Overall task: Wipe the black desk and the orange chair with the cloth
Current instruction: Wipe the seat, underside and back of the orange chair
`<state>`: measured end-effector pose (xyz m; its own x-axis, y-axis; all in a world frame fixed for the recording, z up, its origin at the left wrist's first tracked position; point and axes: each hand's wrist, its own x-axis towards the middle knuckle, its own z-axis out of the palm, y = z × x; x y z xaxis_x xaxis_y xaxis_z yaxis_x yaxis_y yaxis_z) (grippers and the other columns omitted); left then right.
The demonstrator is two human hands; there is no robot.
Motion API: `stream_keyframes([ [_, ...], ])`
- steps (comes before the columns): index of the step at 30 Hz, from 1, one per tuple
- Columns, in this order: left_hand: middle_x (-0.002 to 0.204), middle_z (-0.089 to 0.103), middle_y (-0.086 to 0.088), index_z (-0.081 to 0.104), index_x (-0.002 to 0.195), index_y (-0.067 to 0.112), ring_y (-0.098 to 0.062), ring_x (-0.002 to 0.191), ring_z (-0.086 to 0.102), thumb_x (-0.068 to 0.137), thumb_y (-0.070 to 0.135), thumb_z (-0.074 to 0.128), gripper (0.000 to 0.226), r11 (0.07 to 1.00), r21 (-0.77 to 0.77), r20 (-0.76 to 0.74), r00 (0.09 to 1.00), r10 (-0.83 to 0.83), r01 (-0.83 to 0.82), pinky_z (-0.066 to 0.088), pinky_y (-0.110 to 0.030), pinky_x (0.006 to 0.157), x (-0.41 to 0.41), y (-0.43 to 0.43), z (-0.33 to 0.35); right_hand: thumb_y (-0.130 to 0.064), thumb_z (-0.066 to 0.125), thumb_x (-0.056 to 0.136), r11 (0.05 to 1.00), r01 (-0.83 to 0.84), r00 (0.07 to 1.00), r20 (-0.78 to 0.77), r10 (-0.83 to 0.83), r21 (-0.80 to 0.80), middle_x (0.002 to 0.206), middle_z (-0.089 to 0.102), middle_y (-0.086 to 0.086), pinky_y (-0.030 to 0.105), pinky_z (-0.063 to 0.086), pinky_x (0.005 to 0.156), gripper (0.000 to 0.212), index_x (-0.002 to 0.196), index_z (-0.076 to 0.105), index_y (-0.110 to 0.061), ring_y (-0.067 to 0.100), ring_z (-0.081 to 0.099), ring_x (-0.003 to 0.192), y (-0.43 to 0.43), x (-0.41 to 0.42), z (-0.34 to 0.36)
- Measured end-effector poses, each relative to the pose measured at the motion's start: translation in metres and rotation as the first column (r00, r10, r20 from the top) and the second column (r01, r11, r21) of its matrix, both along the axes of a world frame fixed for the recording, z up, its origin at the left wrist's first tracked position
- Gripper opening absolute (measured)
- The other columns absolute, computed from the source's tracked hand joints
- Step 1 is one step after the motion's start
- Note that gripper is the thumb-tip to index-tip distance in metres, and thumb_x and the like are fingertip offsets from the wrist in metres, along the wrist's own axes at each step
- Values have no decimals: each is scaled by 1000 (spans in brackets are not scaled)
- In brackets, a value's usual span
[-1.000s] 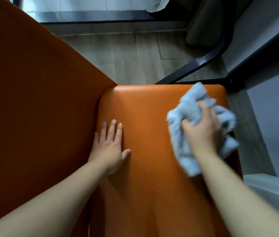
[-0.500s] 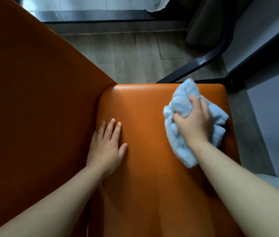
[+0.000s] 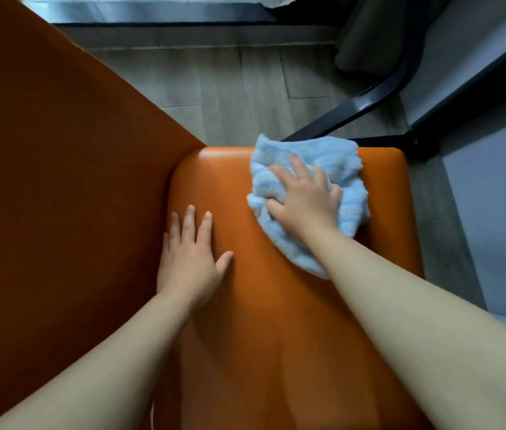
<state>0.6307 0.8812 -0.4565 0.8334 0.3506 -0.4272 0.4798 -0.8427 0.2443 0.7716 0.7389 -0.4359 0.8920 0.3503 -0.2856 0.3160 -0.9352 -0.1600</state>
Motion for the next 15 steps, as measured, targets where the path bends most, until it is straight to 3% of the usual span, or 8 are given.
stream_keyframes([
  [2, 158, -13, -4, 0, 150, 25, -27, 145, -13, 89, 63, 33, 79, 1000, -9, -10, 1000, 6, -6, -1, -40, 116, 0, -2, 1, -48, 47, 80, 975, 221, 974, 58, -220, -18, 153, 22, -11, 52, 29, 97, 53, 132, 36, -46, 26, 26, 132, -45, 3, 3],
  [6, 157, -18, -4, -4, 150, 25, -26, 144, -17, 89, 65, 25, 78, 1000, -20, -41, 999, -8, 7, -5, -39, 115, 0, -3, 3, -38, 44, 77, 828, 555, 818, 135, -560, 76, 133, 45, 5, 50, 37, 92, 47, 123, 45, -30, 34, 43, 116, -116, -10, 7],
  [7, 157, -18, -4, -4, 150, 25, -26, 144, -17, 90, 64, 25, 77, 999, -31, -45, 999, -10, 9, -4, -40, 115, 0, -2, 5, -36, 45, 77, 759, 633, 752, 114, -649, 150, 128, 49, 10, 49, 39, 94, 46, 122, 47, -25, 36, 46, 114, -128, -15, 8],
  [9, 157, -17, -3, -2, 150, 25, -26, 144, -17, 92, 61, 26, 74, 998, -64, -50, 999, -9, 6, -3, -40, 116, 2, 0, 7, -32, 51, 77, 502, 811, 521, 20, -853, 300, 115, 57, 11, 49, 40, 95, 39, 115, 48, -24, 37, 53, 107, -145, -27, 11],
  [10, 158, -16, -3, 0, 150, 25, -25, 144, -16, 93, 60, 26, 72, 997, -82, -49, 999, -4, 0, -3, -40, 116, 2, 1, 8, -33, 53, 75, 377, 866, 402, -9, -916, 328, 103, 60, 7, 47, 43, 89, 35, 109, 46, -28, 36, 56, 97, -149, -35, 13],
  [11, 158, -15, -3, 1, 151, 25, -25, 144, -16, 94, 58, 26, 70, 995, -97, -45, 999, 2, -6, -2, -39, 116, 1, 1, 9, -36, 53, 73, 309, 903, 322, 6, -947, 300, 91, 59, 2, 45, 44, 82, 32, 104, 43, -33, 34, 57, 86, -149, -43, 15],
  [13, 158, -14, -2, 2, 151, 23, -23, 144, -15, 95, 55, 26, 68, 994, -108, -40, 999, 2, -6, -3, -39, 116, -5, -1, 12, -40, 51, 75, 309, 921, 294, 96, -951, 238, 91, 60, 5, 47, 42, 83, 33, 106, 42, -30, 35, 57, 87, -142, -53, 18],
  [15, 158, -14, -2, 2, 151, 21, -22, 144, -16, 96, 53, 25, 67, 994, -105, -50, 999, -5, -1, -3, -38, 116, -14, -7, 14, -39, 53, 80, 337, 904, 328, 78, -941, 264, 118, 55, 15, 47, 34, 96, 44, 119, 44, -22, 37, 50, 111, -129, -45, 20],
])
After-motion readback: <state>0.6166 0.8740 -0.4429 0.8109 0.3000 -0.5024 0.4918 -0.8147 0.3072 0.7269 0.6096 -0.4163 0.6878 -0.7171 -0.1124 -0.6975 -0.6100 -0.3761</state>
